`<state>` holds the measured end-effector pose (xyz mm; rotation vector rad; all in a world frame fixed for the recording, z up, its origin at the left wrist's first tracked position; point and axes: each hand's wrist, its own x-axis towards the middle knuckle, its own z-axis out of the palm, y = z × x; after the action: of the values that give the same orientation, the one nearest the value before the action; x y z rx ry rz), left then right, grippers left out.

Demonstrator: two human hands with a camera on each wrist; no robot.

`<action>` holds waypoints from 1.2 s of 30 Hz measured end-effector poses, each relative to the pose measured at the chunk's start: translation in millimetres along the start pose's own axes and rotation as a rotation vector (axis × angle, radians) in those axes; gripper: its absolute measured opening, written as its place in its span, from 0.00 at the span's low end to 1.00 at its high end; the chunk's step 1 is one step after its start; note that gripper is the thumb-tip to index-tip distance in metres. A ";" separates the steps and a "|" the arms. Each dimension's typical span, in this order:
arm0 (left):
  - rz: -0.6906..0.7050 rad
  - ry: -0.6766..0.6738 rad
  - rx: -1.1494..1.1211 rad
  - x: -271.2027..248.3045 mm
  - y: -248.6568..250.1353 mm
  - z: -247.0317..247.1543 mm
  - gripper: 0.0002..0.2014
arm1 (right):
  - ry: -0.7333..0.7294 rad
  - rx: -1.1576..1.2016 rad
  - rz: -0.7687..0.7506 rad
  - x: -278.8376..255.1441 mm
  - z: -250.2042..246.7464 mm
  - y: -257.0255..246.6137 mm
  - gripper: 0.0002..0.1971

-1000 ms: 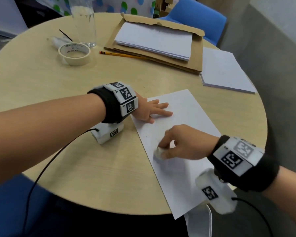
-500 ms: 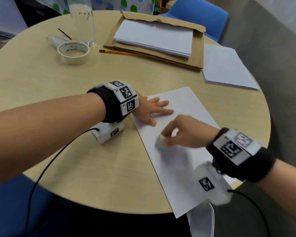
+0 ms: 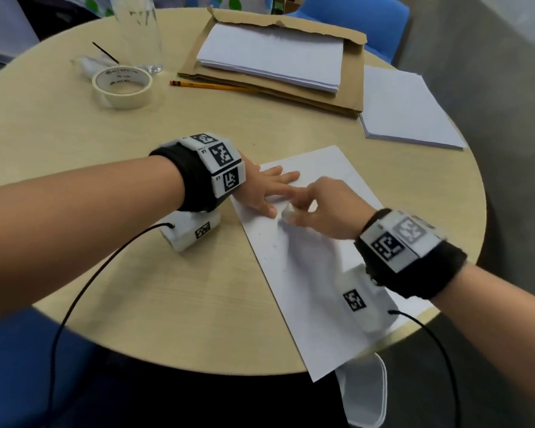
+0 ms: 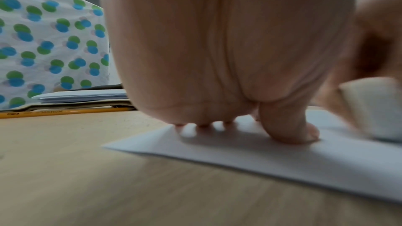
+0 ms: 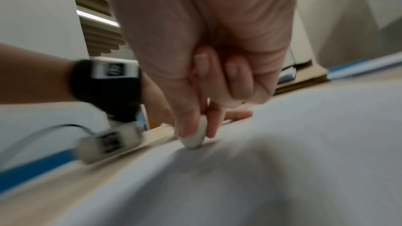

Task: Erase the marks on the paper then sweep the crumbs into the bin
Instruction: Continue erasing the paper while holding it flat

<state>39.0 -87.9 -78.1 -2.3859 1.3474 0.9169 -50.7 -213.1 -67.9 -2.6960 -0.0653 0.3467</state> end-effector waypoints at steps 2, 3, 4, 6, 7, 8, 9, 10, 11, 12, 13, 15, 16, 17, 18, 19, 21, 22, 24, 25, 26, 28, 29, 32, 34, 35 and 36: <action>0.000 0.001 0.006 -0.1 -0.7 -0.6 0.34 | -0.097 -0.077 -0.064 -16.7 4.1 2.8 0.11; 0.000 -0.002 0.007 -0.1 -0.6 -0.8 0.34 | -0.180 -0.103 -0.083 -26.3 3.9 1.6 0.10; -0.003 -0.004 0.008 0.2 -0.3 -0.8 0.34 | -0.258 -0.112 -0.097 -30.5 2.7 1.6 0.10; -0.009 -0.007 0.011 1.3 0.3 -0.3 0.34 | -0.291 -0.096 -0.091 -24.7 -3.8 -2.7 0.09; -0.011 -0.004 0.012 1.9 0.0 0.2 0.33 | -0.232 -0.088 -0.071 -15.5 -6.4 -4.5 0.09; -0.011 0.001 0.009 2.3 -0.7 1.0 0.33 | -0.152 -0.079 -0.048 -5.5 -7.6 -5.4 0.09; -0.009 0.006 0.002 2.3 -0.7 2.0 0.32 | -0.082 -0.081 -0.038 1.1 -6.4 -6.4 0.10; -0.007 0.009 -0.004 2.1 -0.6 2.6 0.32 | -0.039 -0.085 -0.040 3.0 -3.4 -6.6 0.10; -0.008 0.009 -0.004 1.7 -0.5 2.4 0.32 | -0.020 -0.084 -0.058 -1.0 0.5 -5.5 0.10; -0.009 0.007 -0.005 1.1 -0.5 1.5 0.33 | -0.036 -0.083 -0.086 -10.2 4.0 -3.1 0.09; -0.005 0.005 -0.010 0.8 -0.2 0.9 0.33 | -0.082 -0.072 -0.116 -22.4 7.0 -0.1 0.09; -0.004 -0.002 -0.008 0.3 0.7 -0.5 0.34 | -0.224 -0.033 -0.144 -41.6 7.8 3.8 0.08; -0.005 -0.005 -0.003 0.3 1.0 -0.5 0.34 | -0.266 -0.017 -0.139 -43.5 5.1 4.4 0.08; -0.004 -0.009 -0.001 0.3 1.3 -0.5 0.34 | -0.260 -0.008 -0.126 -39.4 2.1 4.1 0.09; -0.008 -0.012 0.000 0.5 1.6 -0.3 0.34 | -0.209 0.002 -0.100 -29.7 -0.4 4.4 0.10; -0.013 -0.013 0.002 0.2 1.6 -0.4 0.34 | -0.126 0.016 -0.061 -16.9 -2.5 4.9 0.11; -0.012 -0.006 -0.001 -0.2 2.5 1.0 0.33 | 0.002 0.008 -0.014 1.5 -2.8 2.7 0.12; -0.013 -0.003 0.000 -0.3 2.6 1.0 0.33 | 0.021 -0.019 -0.024 3.4 -0.9 2.9 0.13; -0.012 -0.001 0.004 -0.2 1.9 0.5 0.33 | -0.053 -0.092 -0.094 -10.0 3.5 4.4 0.12; -0.009 -0.003 0.005 0.0 1.6 0.4 0.33 | -0.132 -0.121 -0.132 -20.7 4.2 3.5 0.10; -0.010 -0.007 0.007 0.3 1.2 -0.1 0.33 | -0.222 -0.141 -0.156 -28.6 3.7 3.1 0.10; -0.014 -0.015 0.014 1.4 1.2 -0.4 0.34 | -0.313 -0.152 -0.153 -29.3 -1.8 0.1 0.09; -0.017 -0.016 0.016 2.0 1.2 -0.2 0.34 | -0.280 -0.153 -0.127 -21.5 -5.0 -1.7 0.10; -0.009 0.003 0.003 3.0 1.2 2.9 0.33 | -0.047 -0.093 -0.017 8.4 -10.3 -3.6 0.10; -0.010 0.007 -0.001 2.2 1.3 3.2 0.33 | -0.019 -0.104 -0.040 8.6 -6.4 -1.7 0.09; -0.012 0.005 0.002 1.5 1.2 2.5 0.33 | -0.061 -0.127 -0.071 1.7 -4.1 0.1 0.08; -0.012 0.000 0.003 0.9 1.6 1.6 0.33 | -0.126 -0.146 -0.111 -8.2 -1.1 1.8 0.07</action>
<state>37.4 -88.6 -79.7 -2.3891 1.3324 0.9116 -58.4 -216.0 -65.8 -2.7962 -0.2859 0.4948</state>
